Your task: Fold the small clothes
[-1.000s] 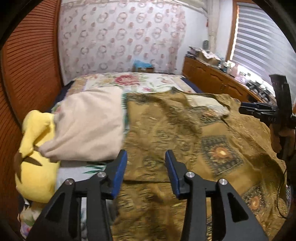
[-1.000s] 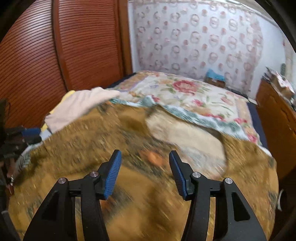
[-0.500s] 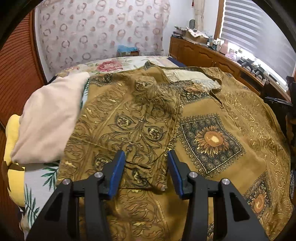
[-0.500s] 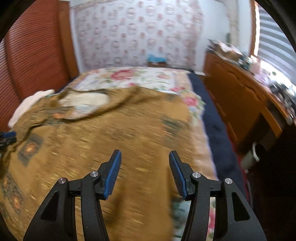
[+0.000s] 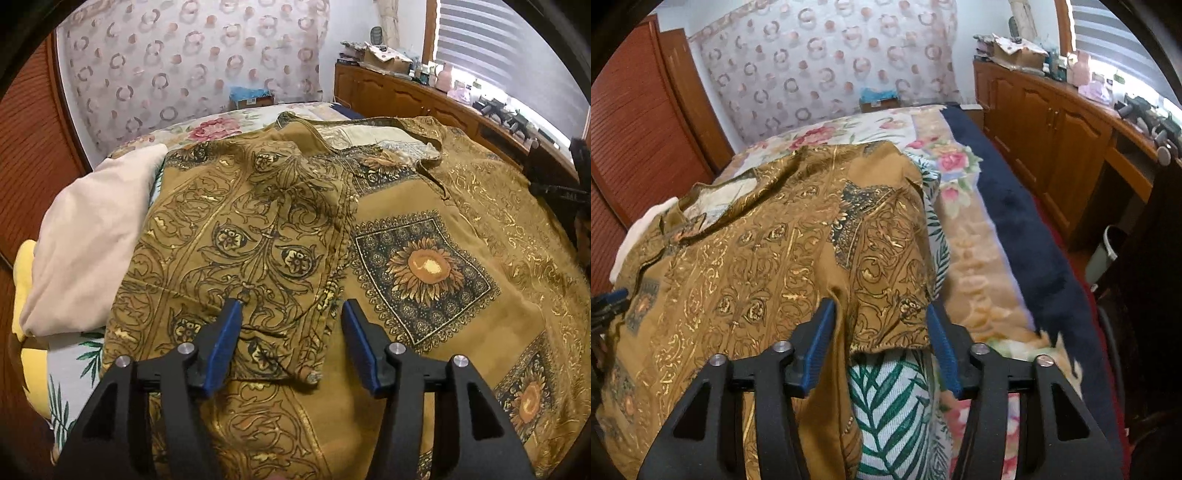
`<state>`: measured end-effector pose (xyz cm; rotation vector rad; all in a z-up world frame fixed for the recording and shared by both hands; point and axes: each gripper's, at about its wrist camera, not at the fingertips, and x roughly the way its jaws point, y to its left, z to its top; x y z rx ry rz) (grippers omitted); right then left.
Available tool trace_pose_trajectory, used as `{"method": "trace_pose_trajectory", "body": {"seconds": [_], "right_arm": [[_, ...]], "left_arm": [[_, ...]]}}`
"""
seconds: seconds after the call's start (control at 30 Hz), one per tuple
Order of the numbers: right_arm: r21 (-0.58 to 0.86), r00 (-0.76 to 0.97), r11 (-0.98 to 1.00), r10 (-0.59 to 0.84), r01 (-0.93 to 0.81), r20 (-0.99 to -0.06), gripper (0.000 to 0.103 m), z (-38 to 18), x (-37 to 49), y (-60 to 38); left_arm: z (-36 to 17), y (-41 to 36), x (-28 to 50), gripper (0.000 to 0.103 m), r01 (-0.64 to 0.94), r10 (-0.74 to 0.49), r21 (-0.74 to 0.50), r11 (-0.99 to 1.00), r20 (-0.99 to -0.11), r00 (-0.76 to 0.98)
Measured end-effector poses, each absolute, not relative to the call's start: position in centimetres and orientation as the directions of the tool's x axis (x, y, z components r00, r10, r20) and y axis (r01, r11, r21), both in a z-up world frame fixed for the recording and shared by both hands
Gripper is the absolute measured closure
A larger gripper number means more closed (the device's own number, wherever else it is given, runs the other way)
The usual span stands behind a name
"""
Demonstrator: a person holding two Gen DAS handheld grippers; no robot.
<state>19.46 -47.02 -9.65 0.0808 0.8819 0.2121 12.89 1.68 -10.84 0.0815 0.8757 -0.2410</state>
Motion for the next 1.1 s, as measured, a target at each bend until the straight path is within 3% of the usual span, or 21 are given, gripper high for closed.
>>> {"method": "trace_pose_trajectory", "body": {"seconds": [0.2, 0.43, 0.67, 0.73, 0.87, 1.1], "right_arm": [[0.172, 0.63, 0.97, 0.242, -0.171, -0.738, 0.078, -9.0, 19.7, -46.7], [0.233, 0.644, 0.963, 0.266, -0.138, -0.717, 0.079, -8.6, 21.1, -47.7], [0.203, 0.601, 0.97, 0.242, -0.133, -0.762, 0.08, -9.8, 22.1, -47.2], [0.163, 0.59, 0.974, 0.225, -0.157, -0.775, 0.098, -9.8, 22.0, -46.4], [0.051, 0.63, 0.981, 0.159, -0.187, -0.76, 0.102, -8.8, 21.2, -44.8], [0.034, 0.713, 0.968, 0.205, -0.247, -0.671, 0.103, -5.1, 20.3, -42.7]], "left_arm": [[-10.8, 1.8, 12.9, 0.046, 0.244, -0.183, -0.036, 0.969, -0.768, 0.613], [-10.8, 1.7, 12.9, 0.045, 0.246, -0.188, -0.041, 0.968, -0.768, 0.612], [-10.7, 1.7, 12.9, 0.045, 0.245, -0.186, -0.039, 0.969, -0.769, 0.612], [-10.8, 1.7, 12.9, 0.044, 0.245, -0.186, -0.039, 0.969, -0.769, 0.612], [-10.8, 1.5, 13.0, 0.044, 0.244, -0.181, -0.033, 0.969, -0.769, 0.613], [-10.8, 1.4, 13.0, 0.044, 0.244, -0.181, -0.033, 0.969, -0.769, 0.613]]}}
